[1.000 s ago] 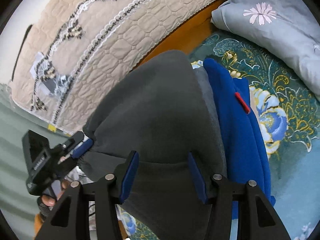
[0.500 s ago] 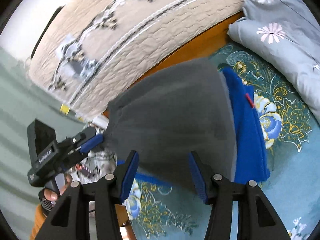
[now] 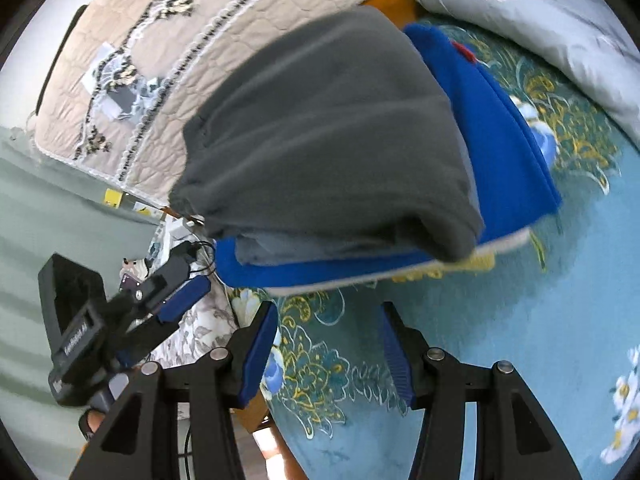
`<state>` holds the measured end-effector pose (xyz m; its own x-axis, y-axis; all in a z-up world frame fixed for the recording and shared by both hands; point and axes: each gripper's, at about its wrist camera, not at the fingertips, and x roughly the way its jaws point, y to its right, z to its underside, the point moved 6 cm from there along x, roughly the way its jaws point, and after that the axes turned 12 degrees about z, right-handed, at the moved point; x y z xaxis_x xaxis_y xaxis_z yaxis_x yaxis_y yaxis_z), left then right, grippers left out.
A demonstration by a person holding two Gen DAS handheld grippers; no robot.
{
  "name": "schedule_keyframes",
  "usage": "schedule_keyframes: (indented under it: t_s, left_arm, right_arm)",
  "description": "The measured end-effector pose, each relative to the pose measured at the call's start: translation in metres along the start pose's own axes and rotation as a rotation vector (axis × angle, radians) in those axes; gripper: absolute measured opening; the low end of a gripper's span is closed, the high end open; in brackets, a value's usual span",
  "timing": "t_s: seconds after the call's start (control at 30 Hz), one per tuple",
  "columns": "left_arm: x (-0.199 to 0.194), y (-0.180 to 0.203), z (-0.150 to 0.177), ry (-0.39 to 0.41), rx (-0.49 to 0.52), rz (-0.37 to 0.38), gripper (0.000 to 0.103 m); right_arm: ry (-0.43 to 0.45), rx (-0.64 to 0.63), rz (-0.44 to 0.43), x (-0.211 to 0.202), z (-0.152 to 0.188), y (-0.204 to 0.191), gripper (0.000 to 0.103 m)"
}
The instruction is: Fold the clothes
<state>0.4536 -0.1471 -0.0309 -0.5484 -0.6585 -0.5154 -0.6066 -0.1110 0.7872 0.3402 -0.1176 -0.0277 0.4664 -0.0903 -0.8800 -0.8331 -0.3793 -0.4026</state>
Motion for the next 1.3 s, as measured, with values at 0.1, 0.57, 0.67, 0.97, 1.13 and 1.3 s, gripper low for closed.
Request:
schedule_keyframes:
  t_s: [0.1, 0.57, 0.67, 0.97, 1.13, 1.3]
  left_arm:
    - [0.0, -0.003, 0.012, -0.006, -0.004, -0.005, 0.058]
    - [-0.012, -0.001, 0.039, 0.009, -0.009, 0.001, 0.076]
    - [-0.016, -0.002, 0.039, 0.025, -0.018, 0.006, 0.082]
    - [-0.02, 0.004, 0.042, 0.016, 0.015, 0.039, 0.09]
    - [-0.023, 0.005, 0.042, 0.027, 0.023, 0.044, 0.092]
    - [-0.027, 0.008, 0.042, 0.036, 0.054, 0.029, 0.092]
  right_arm:
    - [-0.006, 0.004, 0.015, 0.0, 0.008, 0.003, 0.056]
    - [0.014, -0.02, 0.06, -0.01, 0.028, 0.0, 0.082]
    - [0.016, -0.024, 0.074, -0.011, 0.031, -0.001, 0.084]
    - [0.03, -0.042, 0.084, -0.014, 0.035, -0.01, 0.103]
    - [0.044, -0.07, 0.108, -0.015, 0.039, -0.017, 0.103]
    - [0.076, -0.117, 0.145, -0.02, 0.039, -0.023, 0.103]
